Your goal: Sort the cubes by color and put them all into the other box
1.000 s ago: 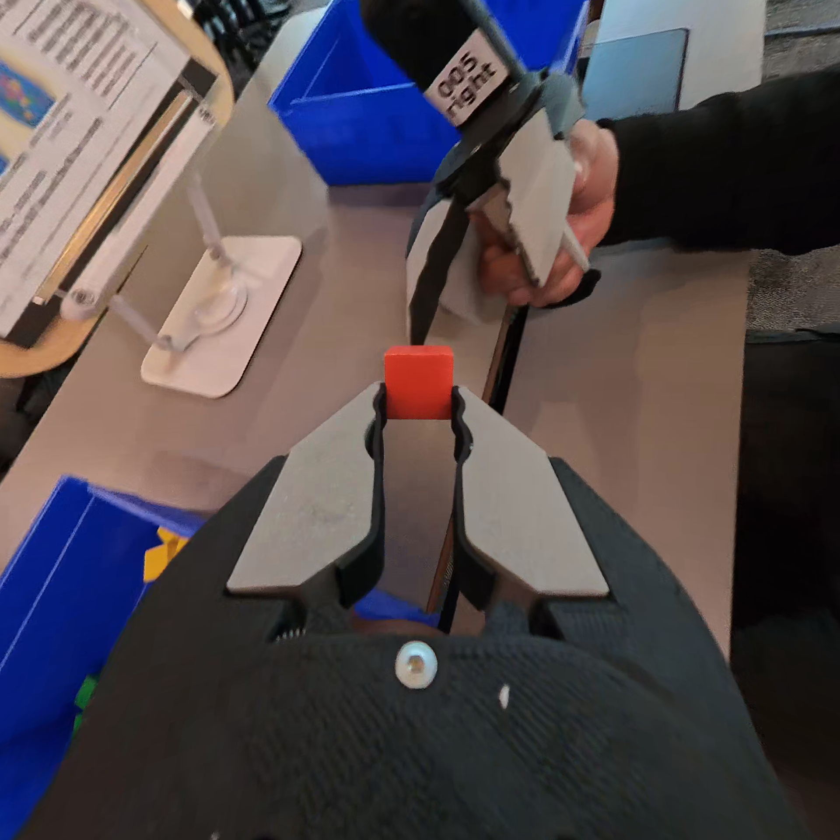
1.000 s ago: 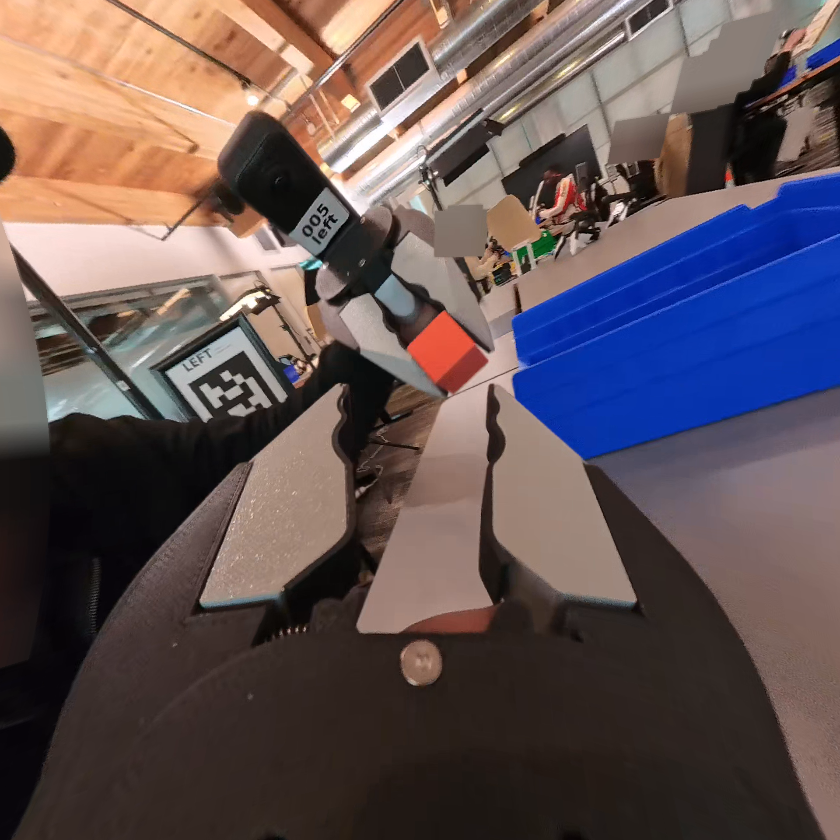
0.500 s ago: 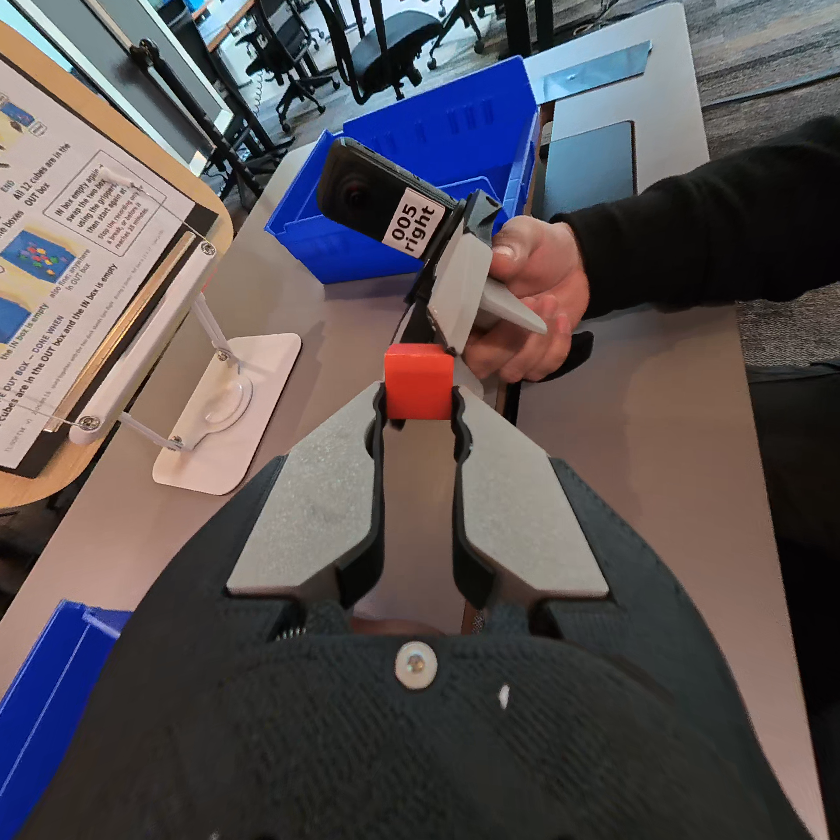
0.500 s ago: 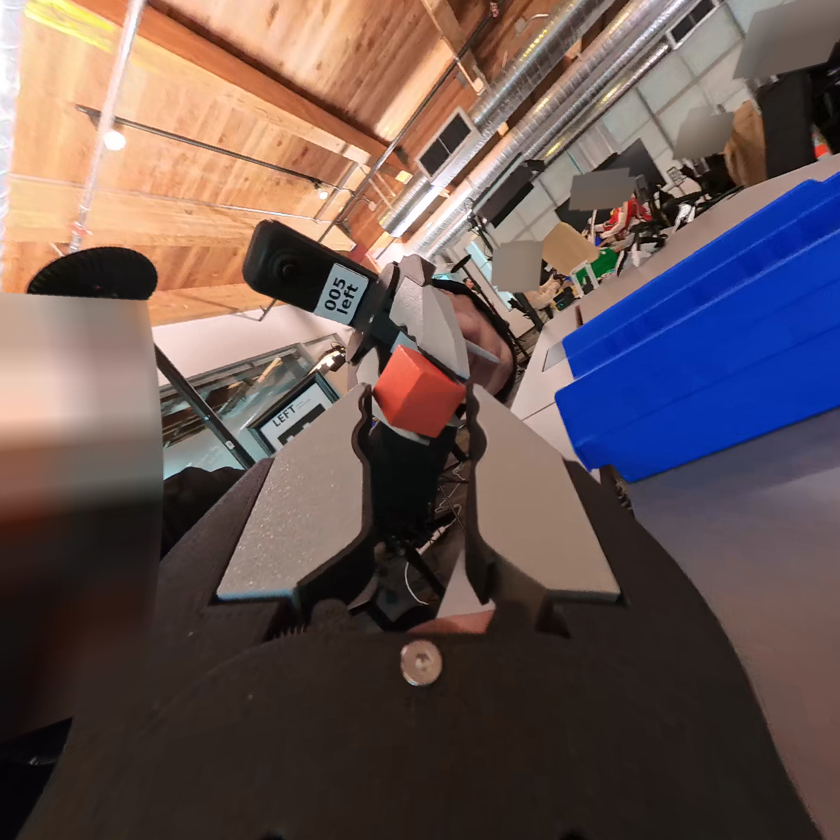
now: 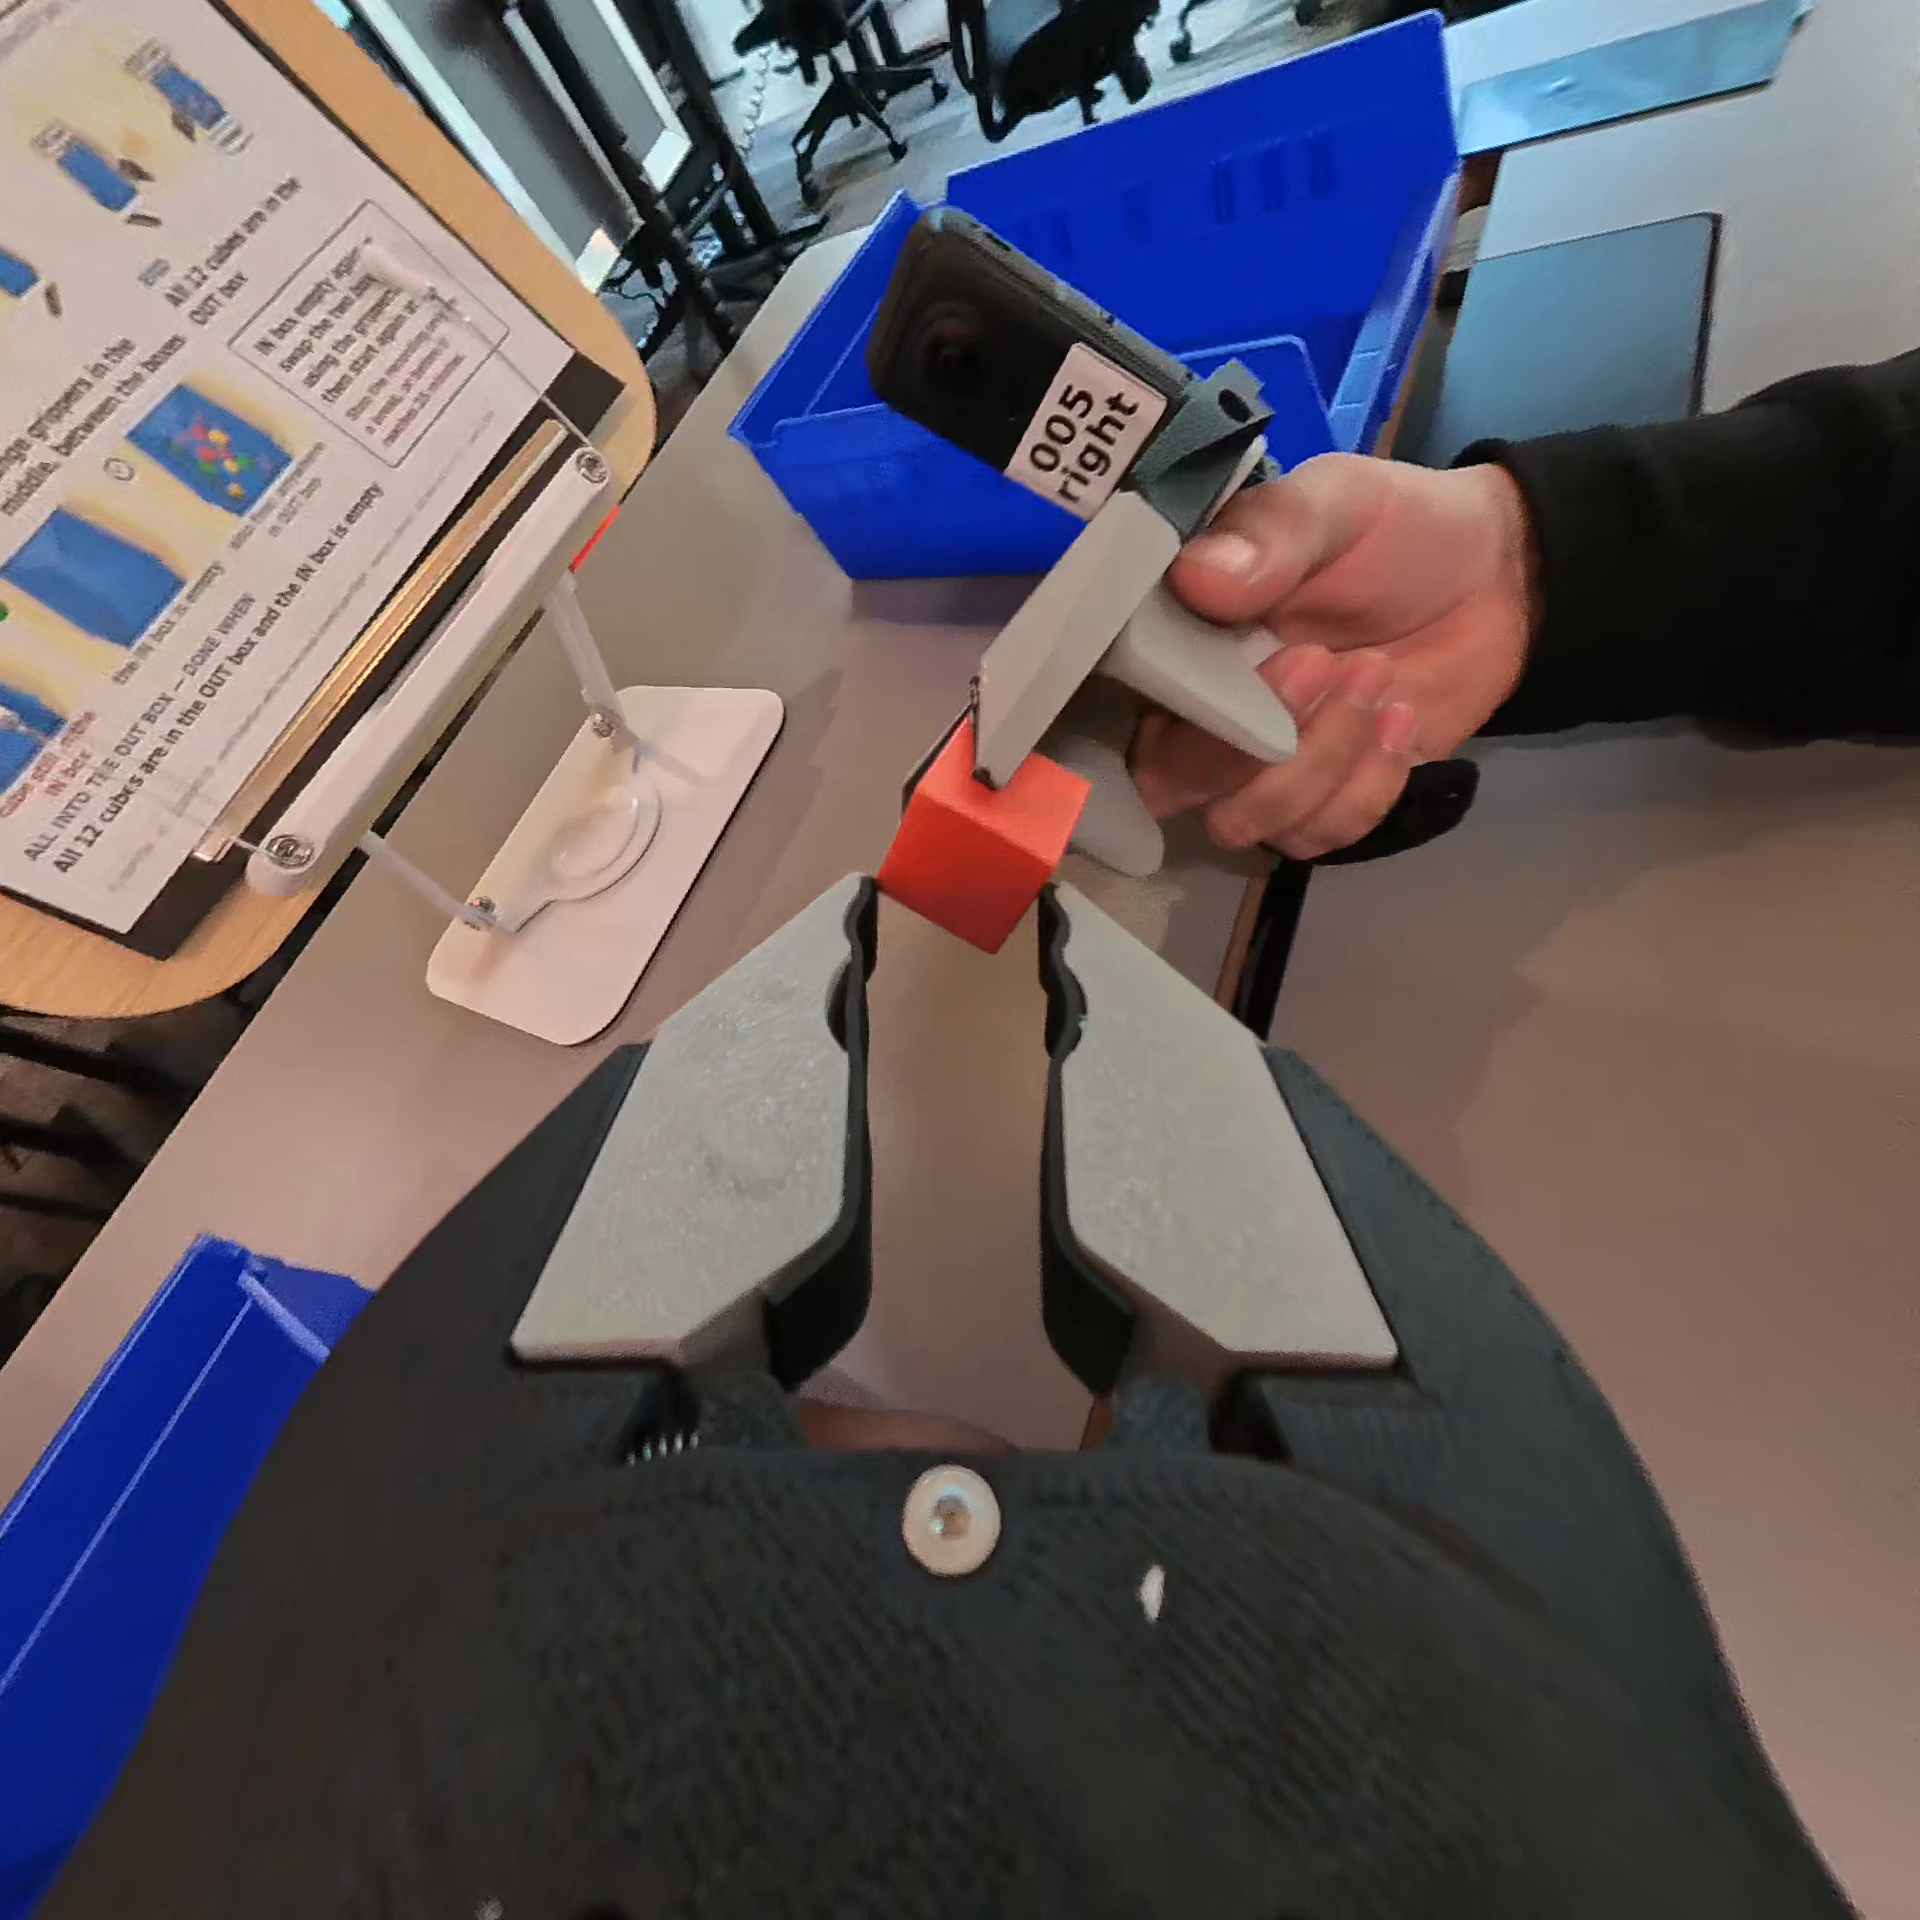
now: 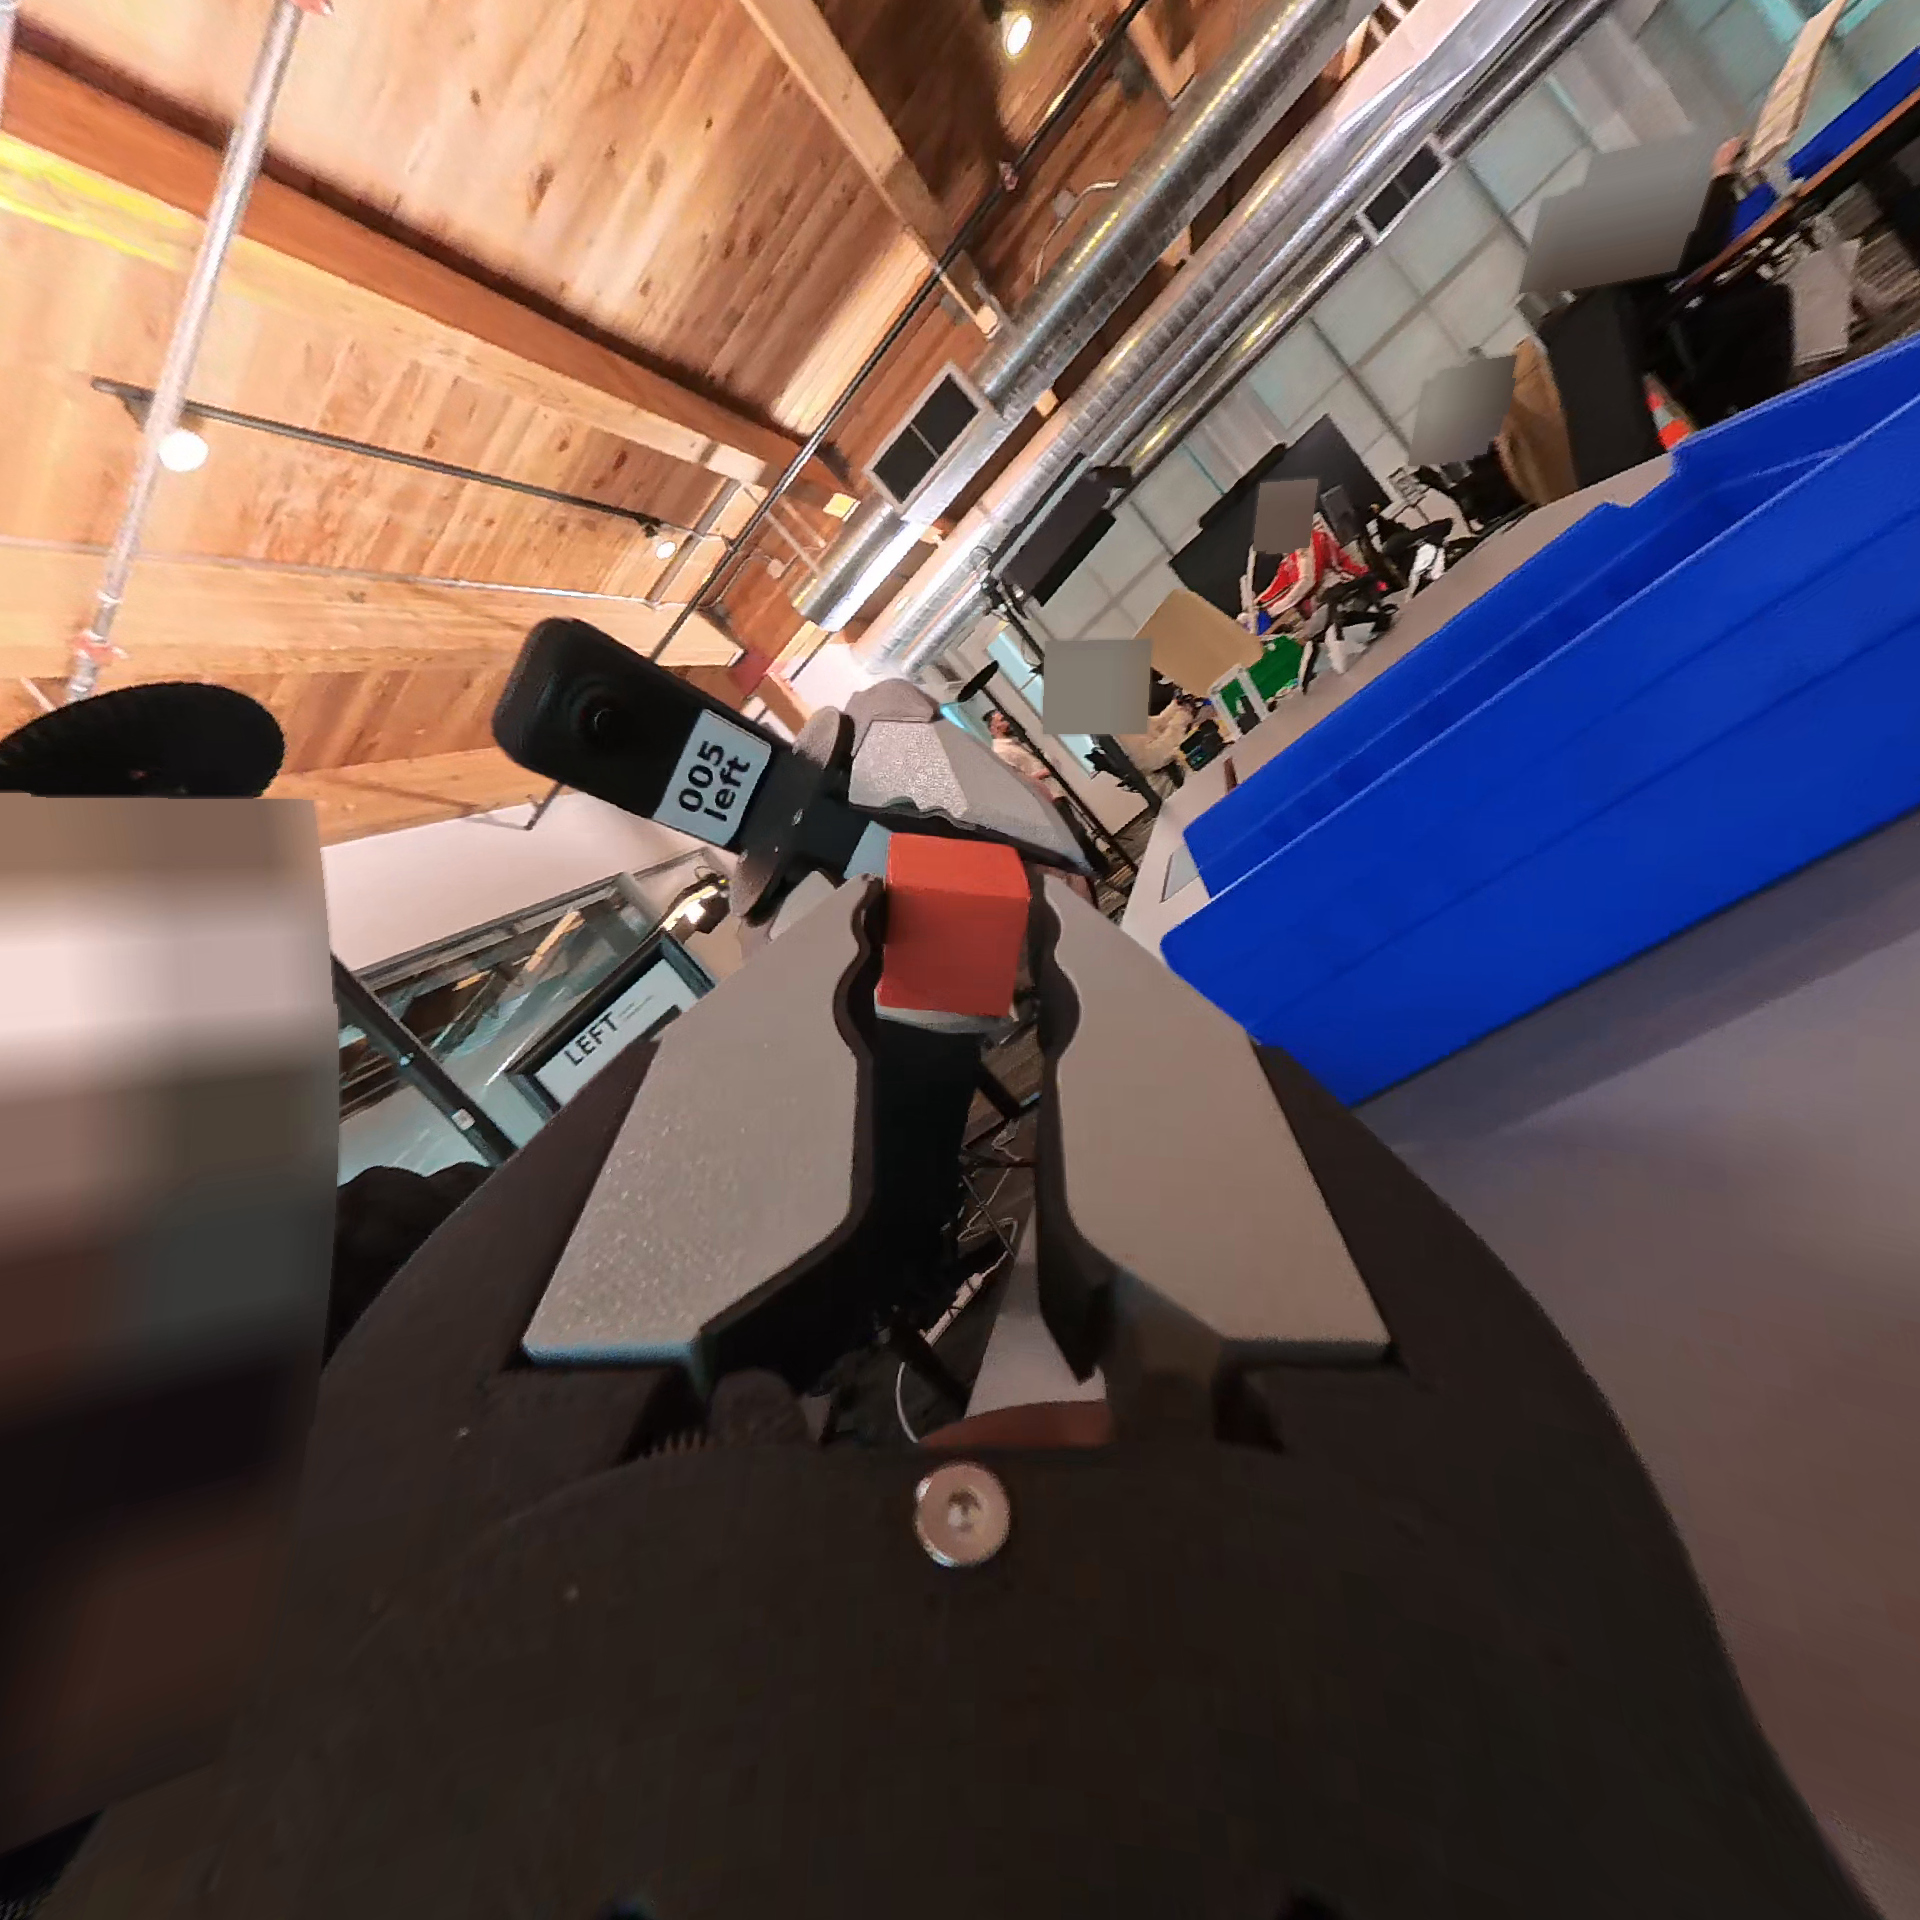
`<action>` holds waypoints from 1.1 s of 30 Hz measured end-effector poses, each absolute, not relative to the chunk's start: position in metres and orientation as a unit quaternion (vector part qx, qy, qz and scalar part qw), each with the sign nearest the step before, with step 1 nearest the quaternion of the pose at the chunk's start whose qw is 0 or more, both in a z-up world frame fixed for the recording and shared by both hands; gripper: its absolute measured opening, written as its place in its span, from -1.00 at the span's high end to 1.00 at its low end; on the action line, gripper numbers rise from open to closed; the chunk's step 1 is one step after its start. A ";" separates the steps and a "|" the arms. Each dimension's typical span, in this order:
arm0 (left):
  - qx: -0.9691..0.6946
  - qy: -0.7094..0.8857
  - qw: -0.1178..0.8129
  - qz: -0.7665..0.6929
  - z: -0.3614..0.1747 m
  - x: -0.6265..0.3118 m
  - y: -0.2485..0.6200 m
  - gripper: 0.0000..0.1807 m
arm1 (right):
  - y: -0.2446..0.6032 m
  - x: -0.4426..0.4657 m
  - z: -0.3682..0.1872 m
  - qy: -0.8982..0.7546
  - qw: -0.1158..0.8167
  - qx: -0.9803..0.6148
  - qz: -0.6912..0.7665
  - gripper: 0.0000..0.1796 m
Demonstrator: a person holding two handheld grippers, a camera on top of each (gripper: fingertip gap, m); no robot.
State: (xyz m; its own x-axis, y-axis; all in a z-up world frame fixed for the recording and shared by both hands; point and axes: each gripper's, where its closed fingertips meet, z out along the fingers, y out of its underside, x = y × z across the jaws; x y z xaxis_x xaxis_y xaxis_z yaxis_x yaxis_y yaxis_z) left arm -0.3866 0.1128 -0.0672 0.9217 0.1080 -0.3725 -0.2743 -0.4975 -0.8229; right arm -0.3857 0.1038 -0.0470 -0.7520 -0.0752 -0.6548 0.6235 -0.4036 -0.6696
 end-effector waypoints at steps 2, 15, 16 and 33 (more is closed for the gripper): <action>-0.842 0.042 0.503 0.189 -0.068 -0.389 0.112 0.73 | 0.106 -0.389 -0.048 0.500 0.212 0.282 -0.791 0.73; -0.873 -0.097 0.433 0.203 -0.156 -0.423 0.119 0.58 | 0.143 -0.431 -0.060 0.565 -0.111 0.357 -0.736 0.74; -0.871 -0.101 0.424 0.227 -0.162 -0.430 0.123 0.58 | 0.150 -0.436 -0.064 0.580 -0.166 0.366 -0.709 0.73; -0.799 -0.122 0.461 0.368 -0.158 -0.489 0.151 0.78 | 0.315 -0.384 0.034 0.405 -0.696 0.375 -0.459 0.74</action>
